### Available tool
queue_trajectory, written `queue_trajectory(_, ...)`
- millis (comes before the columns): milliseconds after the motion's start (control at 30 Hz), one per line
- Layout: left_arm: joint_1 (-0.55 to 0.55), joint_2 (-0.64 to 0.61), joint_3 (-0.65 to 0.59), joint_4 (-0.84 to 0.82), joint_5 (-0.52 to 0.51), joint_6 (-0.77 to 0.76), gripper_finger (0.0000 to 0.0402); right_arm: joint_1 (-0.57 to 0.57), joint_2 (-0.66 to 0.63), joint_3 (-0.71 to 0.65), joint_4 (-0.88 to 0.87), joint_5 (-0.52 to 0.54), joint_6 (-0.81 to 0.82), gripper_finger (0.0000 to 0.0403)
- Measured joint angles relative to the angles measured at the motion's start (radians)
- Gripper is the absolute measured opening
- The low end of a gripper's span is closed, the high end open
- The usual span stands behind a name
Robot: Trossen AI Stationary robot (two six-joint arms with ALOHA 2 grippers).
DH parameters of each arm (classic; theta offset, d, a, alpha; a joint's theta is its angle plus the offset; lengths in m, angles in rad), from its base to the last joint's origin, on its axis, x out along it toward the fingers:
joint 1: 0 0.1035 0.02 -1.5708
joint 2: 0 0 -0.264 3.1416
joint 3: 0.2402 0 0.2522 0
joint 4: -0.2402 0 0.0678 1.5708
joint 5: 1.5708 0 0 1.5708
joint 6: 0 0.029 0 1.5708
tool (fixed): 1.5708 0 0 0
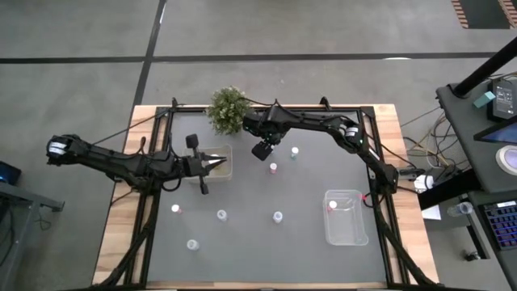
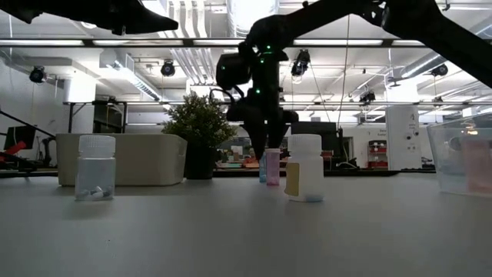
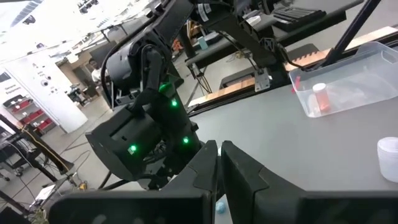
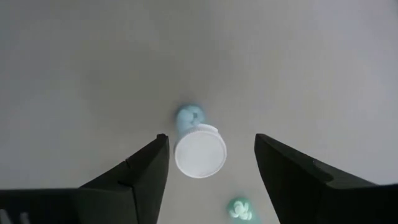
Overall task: Pick and place medicine bottles into bin by pill shape (circle, oval)
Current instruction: Put the left blue pill bottle into the transparent bin
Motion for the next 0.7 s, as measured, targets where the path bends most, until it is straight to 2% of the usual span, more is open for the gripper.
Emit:
queue_trajectory(533, 0.0, 0.0, 0.0, -0.003, 0.0, 0.0, 0.0005, 0.0, 0.0, -0.007, 0.015, 0.0, 0.002, 0.0124)
queue_trajectory(700, 0.0, 0.0, 0.0, -0.003, 0.0, 0.001, 0.0005, 0.003, 0.0, -0.007, 0.015, 0.0, 0.003, 0.0112)
